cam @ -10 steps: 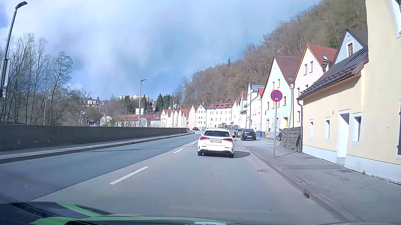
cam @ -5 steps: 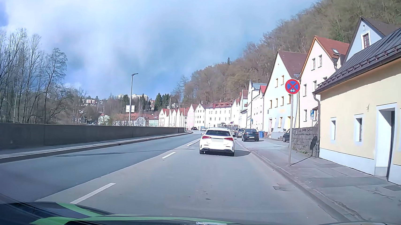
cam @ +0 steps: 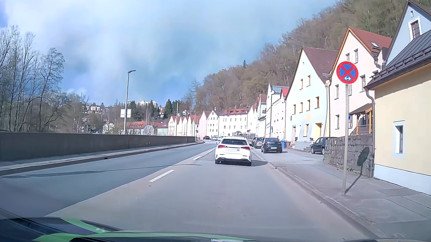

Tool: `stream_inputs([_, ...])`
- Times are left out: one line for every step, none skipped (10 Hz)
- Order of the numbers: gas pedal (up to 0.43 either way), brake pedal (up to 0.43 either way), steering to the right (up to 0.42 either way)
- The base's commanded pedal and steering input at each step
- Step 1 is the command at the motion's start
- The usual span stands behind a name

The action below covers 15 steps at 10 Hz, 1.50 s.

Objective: Follow the waypoints while adhering to traffic rules and regulations

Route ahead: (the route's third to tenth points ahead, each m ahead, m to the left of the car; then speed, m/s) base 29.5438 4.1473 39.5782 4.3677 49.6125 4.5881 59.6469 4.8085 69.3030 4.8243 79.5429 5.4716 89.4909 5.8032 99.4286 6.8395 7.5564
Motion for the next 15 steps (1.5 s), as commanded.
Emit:
stream_inputs([0.248,0.000,0.005])
stream_inputs([0.248,0.000,0.006])
stream_inputs([0.248,0.000,0.005])
stream_inputs([0.248,0.000,0.006])
stream_inputs([0.248,0.000,0.006])
stream_inputs([0.248,0.000,0.005])
stream_inputs([0.248,0.000,0.006])
stream_inputs([0.248,0.000,0.005])
stream_inputs([0.220,0.000,0.005])
stream_inputs([0.177,0.000,0.005])
stream_inputs([0.150,0.000,0.004])
stream_inputs([0.130,0.000,0.004])
stream_inputs([0.130,0.000,0.004])
stream_inputs([0.130,0.000,0.004])
stream_inputs([0.130,0.000,0.004])
